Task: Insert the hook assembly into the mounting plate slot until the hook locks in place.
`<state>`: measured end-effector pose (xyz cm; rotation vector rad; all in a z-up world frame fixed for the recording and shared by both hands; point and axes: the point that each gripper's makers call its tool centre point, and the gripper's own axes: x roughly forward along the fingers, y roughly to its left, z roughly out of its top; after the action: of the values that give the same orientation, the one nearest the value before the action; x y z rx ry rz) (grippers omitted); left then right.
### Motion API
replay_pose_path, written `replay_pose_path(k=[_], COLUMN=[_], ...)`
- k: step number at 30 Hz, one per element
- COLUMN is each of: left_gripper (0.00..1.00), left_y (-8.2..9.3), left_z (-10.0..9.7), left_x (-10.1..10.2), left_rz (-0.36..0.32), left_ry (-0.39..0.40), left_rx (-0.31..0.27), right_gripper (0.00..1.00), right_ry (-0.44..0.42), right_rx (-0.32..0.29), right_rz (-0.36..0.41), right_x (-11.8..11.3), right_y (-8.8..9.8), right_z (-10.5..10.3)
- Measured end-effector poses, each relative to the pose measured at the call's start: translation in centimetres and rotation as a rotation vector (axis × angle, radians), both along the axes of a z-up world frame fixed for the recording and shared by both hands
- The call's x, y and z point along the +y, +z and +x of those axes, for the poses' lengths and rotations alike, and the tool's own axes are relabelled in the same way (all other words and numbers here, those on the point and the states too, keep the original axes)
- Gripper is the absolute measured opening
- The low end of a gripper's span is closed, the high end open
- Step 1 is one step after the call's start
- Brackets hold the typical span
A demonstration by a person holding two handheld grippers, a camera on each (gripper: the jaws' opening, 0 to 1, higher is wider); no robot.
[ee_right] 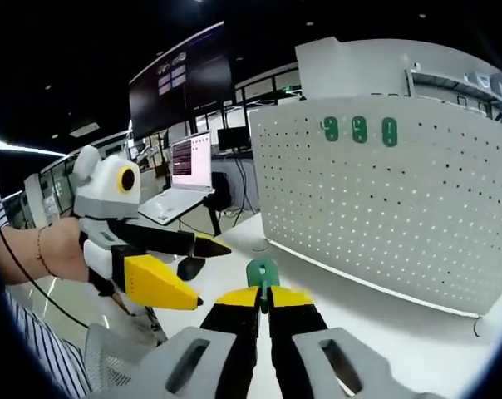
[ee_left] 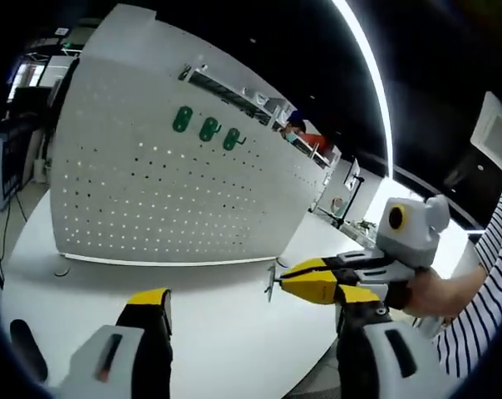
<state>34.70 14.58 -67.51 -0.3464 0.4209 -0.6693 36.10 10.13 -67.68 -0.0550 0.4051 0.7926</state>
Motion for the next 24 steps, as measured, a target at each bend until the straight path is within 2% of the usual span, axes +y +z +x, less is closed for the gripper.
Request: replay_pose_path(k=[2, 8, 15, 24], left_gripper=[0.88, 0.93, 1.00, 1.00], left_y=[0.1, -0.4, -1.2, -0.8], left_z=[0.0, -0.3, -0.9, -1.0], left_x=[0.3, 0.1, -0.9, -1.2], left_rz=[-0.003, 0.028, 0.054, 0.072], left_ry=[0.012, 0.010, -0.025, -0.049], left_rx=[-0.004, -0.001, 0.012, -0.008], right_gripper=[0.00, 0.00, 0.00, 0.00], right_ry=[-0.046, -0.090, -0.155, -0.225], right_rx=[-0.014, -0.057, -0.071, -0.149], right_rz=[0.029, 0.050, 0.074, 0.085], right_x=[-0.3, -0.5, -1.2, -1.9], right_y=[0.6, 1.8, 2.2, 3.7], right_z=[0.8, 2.1, 3.3, 5.2])
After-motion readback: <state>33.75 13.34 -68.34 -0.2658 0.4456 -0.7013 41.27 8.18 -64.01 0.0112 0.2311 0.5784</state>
